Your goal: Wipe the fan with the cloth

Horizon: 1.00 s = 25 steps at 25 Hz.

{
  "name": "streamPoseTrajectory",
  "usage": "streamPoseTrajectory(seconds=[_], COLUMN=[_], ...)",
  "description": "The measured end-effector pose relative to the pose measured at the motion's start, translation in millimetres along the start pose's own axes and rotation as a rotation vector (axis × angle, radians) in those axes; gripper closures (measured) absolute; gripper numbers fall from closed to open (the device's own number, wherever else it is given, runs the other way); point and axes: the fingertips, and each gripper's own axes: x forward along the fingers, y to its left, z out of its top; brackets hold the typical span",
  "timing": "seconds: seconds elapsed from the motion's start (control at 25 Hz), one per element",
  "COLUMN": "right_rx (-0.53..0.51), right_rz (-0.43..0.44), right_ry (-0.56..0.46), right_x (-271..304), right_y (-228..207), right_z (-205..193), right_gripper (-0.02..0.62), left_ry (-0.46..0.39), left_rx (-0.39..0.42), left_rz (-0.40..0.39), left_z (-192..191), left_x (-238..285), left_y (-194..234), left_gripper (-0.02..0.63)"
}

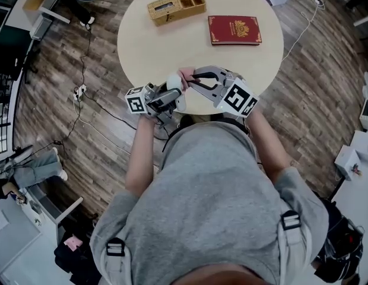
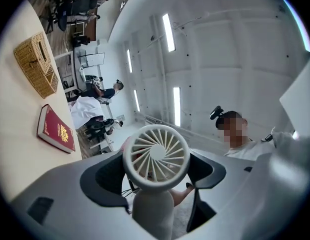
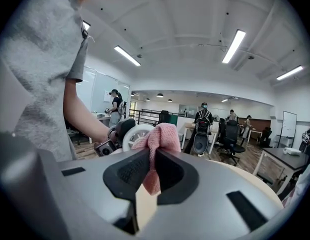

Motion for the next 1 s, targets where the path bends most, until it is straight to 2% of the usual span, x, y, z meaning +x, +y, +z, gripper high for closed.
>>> streamPoseTrajectory(seconds=[0.28, 0.44, 0.6, 0.76, 0.88, 1.0], right_rx=[0.062, 0.072, 0.115, 0.124, 0.126, 0.181], right_rz=[0.04, 0.08, 0.106, 0.072, 0.034, -0.027], right_ry=[0.022, 0.026, -0.013, -0.052, -0.066, -0.097], right_x=[53, 73, 88, 101, 103, 102], right_y=[32, 66, 89, 99, 95, 85], right_z=[-2, 2, 16, 29, 34, 37], right_gripper=[0.555, 0.555, 0.555, 0.555, 0.555, 0.555], left_ry=[-0.1, -0.138, -0.151, -0.164, -0.135, -0.102], left_rx=[-0.018, -0.042, -0.08, -0.119, -0.127, -0.131], left_rz=[-0.066, -0.072, -0.084, -0.114, -0.114, -0.126], left_z=[22, 21, 15, 12, 7, 1], left_x=[-53, -80, -103, -119, -124, -123], left_y=[-18, -22, -24, -33, -35, -40], left_gripper=[0.222, 0.222, 0.222, 0.222, 0.222, 0.222])
